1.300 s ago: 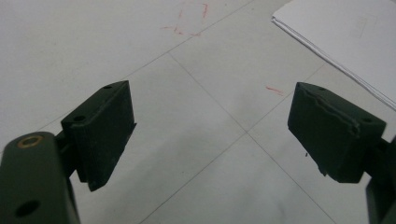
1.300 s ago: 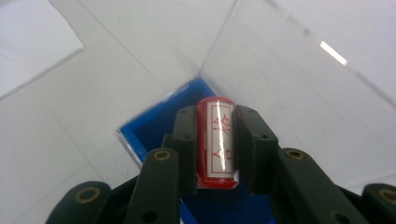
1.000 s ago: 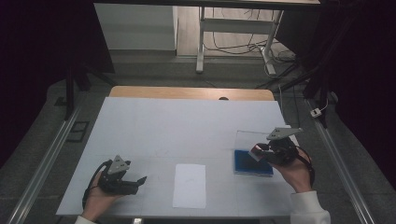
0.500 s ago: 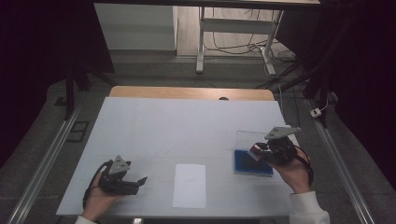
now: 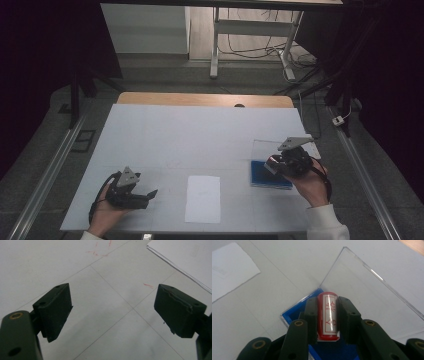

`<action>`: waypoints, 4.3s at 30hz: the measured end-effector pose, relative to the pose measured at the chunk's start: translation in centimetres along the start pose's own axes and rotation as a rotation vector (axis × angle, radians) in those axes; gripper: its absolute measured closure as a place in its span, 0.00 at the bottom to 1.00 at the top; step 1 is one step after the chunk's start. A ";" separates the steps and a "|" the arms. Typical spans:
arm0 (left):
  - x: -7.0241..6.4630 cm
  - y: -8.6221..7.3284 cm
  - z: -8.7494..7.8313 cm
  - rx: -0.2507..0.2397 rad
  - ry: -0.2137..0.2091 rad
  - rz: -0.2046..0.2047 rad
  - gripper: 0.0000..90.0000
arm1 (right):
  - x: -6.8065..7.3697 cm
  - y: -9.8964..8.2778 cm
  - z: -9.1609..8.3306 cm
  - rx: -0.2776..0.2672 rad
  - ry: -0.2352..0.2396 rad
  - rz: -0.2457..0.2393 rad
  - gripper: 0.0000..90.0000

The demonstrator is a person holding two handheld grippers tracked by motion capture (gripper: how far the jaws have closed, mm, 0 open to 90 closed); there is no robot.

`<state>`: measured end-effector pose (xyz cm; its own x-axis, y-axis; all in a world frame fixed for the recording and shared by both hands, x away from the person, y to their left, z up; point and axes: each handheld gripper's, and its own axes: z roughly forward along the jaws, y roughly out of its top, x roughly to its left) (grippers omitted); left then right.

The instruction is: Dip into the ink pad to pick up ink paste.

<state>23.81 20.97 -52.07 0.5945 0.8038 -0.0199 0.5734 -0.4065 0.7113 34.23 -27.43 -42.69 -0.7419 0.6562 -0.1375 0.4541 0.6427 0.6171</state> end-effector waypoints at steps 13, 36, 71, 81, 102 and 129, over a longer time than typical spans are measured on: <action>0.0 0.0 0.0 -0.003 -0.003 -0.002 0.16 | -0.6 -0.7 1.5 0.057 -0.005 0.007 0.78; 0.0 0.0 0.0 0.002 -0.004 0.003 0.16 | -0.7 -1.1 3.2 0.127 -0.002 -0.009 0.78; -0.3 0.0 0.1 0.009 -0.009 0.008 0.17 | -0.7 -1.6 3.8 0.145 -0.003 -0.011 0.79; -0.4 0.0 0.1 0.008 -0.013 0.008 0.17 | -0.8 -1.8 3.8 0.135 0.005 -0.003 0.79; -0.1 0.0 0.0 0.005 -0.004 0.004 0.17 | -1.0 -1.8 3.0 0.083 0.021 -0.002 0.78; 0.1 -0.1 0.0 0.005 0.002 0.006 0.17 | -1.3 -1.0 -1.4 -0.130 0.002 0.042 0.78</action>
<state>23.78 21.06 -52.12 0.5972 0.8020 -0.0142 0.5727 -0.4139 0.7076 34.04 -29.52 -42.04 -0.7247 0.6807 -0.1073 0.4173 0.5574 0.7178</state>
